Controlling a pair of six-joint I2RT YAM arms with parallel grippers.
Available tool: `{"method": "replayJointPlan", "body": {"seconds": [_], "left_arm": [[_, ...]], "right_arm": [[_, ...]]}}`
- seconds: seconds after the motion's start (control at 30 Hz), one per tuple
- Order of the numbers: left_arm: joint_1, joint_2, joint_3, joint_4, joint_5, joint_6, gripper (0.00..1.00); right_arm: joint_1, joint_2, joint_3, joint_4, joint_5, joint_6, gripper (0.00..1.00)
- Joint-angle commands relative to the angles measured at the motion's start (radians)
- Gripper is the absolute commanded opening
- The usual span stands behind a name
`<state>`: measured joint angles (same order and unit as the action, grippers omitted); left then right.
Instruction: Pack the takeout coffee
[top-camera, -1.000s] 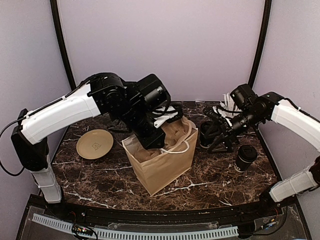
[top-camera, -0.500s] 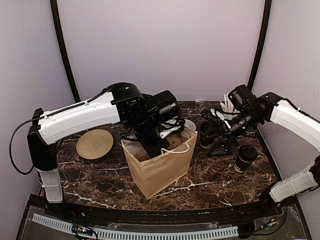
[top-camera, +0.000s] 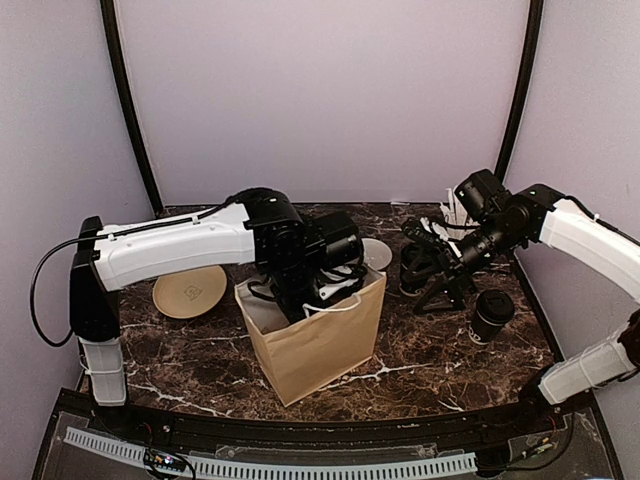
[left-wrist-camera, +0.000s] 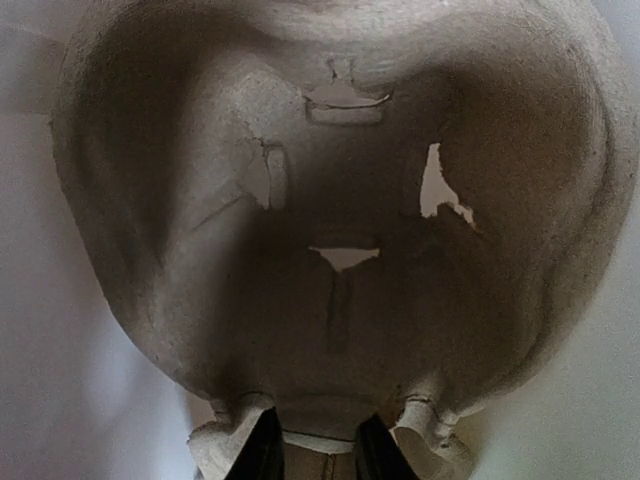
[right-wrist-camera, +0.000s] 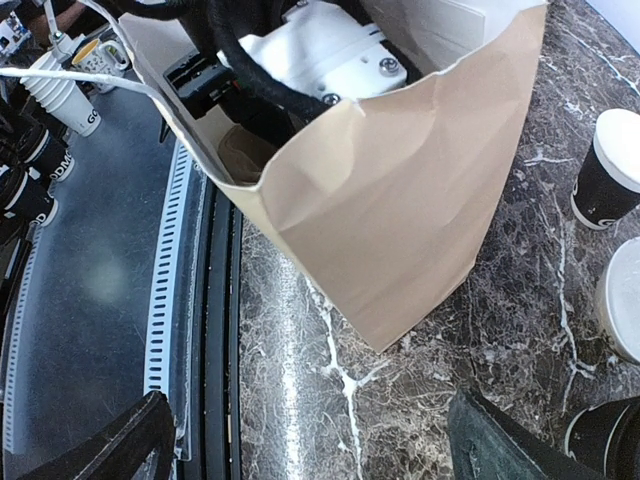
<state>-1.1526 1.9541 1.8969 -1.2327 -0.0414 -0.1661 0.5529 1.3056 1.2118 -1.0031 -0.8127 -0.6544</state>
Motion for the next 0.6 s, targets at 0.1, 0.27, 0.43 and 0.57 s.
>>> {"method": "replayJointPlan", "body": {"seconds": [0.1,0.27,0.43,0.57], "left_arm": [[0.014,0.005,-0.099,0.074,0.036,0.02,0.1],[0.017,0.021,-0.158,0.158,0.086,0.026,0.1],[0.02,0.045,-0.19,0.184,0.074,0.027,0.1],[0.025,0.062,-0.226,0.206,0.065,0.029,0.1]], "right_arm": [[0.007,0.006,0.02,-0.005,-0.017,-0.01,0.96],[0.007,0.003,0.012,-0.001,-0.01,-0.006,0.96],[0.007,0.006,0.012,0.003,-0.01,-0.006,0.96],[0.007,0.013,0.015,0.003,-0.013,-0.005,0.96]]}}
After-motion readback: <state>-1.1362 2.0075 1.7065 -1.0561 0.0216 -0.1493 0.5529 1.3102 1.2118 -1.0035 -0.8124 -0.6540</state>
